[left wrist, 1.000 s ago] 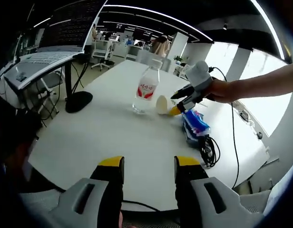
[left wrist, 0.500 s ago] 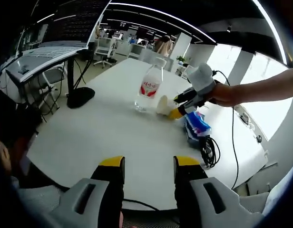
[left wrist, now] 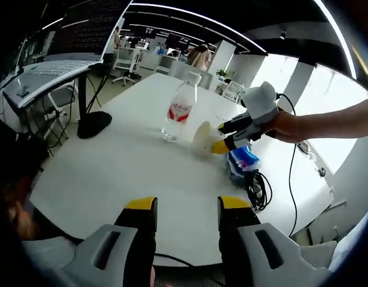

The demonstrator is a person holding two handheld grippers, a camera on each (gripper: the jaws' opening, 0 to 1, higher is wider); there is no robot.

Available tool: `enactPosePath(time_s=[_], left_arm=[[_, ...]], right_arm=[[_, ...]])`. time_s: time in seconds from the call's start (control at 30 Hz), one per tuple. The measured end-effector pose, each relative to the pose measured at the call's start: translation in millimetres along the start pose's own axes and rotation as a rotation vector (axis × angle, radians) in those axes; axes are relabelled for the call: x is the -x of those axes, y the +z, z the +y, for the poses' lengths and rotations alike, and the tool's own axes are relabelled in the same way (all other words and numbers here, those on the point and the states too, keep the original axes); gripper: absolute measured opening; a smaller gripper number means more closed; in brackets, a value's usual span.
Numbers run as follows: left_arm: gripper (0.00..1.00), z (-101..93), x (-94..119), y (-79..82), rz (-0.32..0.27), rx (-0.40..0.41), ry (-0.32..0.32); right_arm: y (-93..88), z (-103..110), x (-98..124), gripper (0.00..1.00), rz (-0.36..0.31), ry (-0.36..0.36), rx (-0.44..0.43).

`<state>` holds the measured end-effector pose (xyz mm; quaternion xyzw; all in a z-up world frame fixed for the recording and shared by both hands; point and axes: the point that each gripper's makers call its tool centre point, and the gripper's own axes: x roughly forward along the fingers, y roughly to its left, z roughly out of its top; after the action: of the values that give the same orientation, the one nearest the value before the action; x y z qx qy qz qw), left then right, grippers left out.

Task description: Arrange the tabletop items into an orderly group along one side of the table until the central work area is clear of visible clutter.

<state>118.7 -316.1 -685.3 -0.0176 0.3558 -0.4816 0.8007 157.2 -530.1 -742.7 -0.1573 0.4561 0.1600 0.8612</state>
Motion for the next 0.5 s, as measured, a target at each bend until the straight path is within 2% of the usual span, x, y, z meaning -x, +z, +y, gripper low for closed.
enactPosePath(time_s=[0.37,0.5], left_arm=[[0.38,-8.5,-0.5,6.2,-0.004,-0.020,-0.026],[0.38,-11.8,-0.2,8.4,-0.009,-0.023,-0.035]], right_arm=[[2.8,18.6,9.1,0.40,-0.045,-0.008,-0.028],[4.9,32.2,13.7,0.40,-0.066,-0.009,-0.020]])
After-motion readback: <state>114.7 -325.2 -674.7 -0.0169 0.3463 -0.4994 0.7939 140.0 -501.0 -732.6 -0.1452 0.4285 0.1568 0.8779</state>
